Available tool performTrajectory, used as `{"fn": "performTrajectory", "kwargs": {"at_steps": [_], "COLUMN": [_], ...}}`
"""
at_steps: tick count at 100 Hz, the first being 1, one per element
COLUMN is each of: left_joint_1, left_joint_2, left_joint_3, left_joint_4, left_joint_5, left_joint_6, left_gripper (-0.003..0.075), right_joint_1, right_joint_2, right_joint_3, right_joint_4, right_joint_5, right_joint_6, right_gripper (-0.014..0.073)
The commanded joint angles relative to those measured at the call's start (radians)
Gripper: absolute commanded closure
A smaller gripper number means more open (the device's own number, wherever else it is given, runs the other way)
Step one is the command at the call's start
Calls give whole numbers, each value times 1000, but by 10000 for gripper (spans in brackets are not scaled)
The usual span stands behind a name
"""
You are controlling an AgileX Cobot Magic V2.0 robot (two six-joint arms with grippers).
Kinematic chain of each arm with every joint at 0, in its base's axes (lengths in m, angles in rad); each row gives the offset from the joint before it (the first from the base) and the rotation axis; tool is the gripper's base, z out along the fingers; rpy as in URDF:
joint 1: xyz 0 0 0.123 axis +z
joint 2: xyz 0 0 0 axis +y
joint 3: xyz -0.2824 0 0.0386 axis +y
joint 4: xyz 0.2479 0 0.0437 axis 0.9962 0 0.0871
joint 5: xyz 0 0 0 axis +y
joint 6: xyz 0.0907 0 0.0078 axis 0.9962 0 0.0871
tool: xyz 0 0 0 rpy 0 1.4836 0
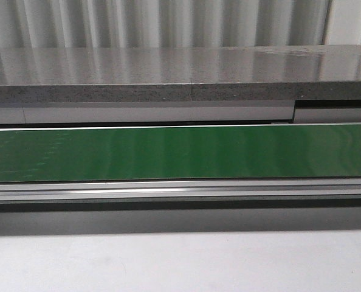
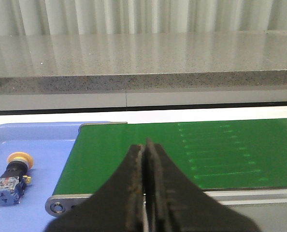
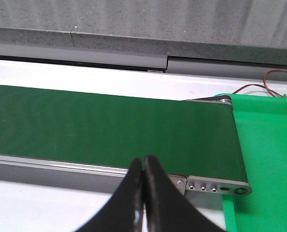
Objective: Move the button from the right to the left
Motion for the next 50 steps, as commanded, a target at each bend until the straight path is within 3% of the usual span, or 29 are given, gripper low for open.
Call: {"fn": "performTrajectory", "kwargs": {"at_steps": [1, 32, 50], "left_joint_1": [-2, -2, -2], "left_joint_2": [-34, -34, -34], "left_joint_3": [25, 25, 25], "left_joint_4": [1, 1, 1], "left_joint_5": [-84, -84, -84], "left_joint_6": [-7, -7, -7], "left_gripper": [740, 740, 740], "right_joint_1": [-3, -64, -114], "right_joint_2": [8, -15, -105], "right_joint_3": [-8, 225, 359], "right_joint_4": [-8, -9, -21], "right_joint_5": [-106, -594, -669], "right_joint_6": [-7, 4, 51], "right_gripper": [662, 662, 662]}}
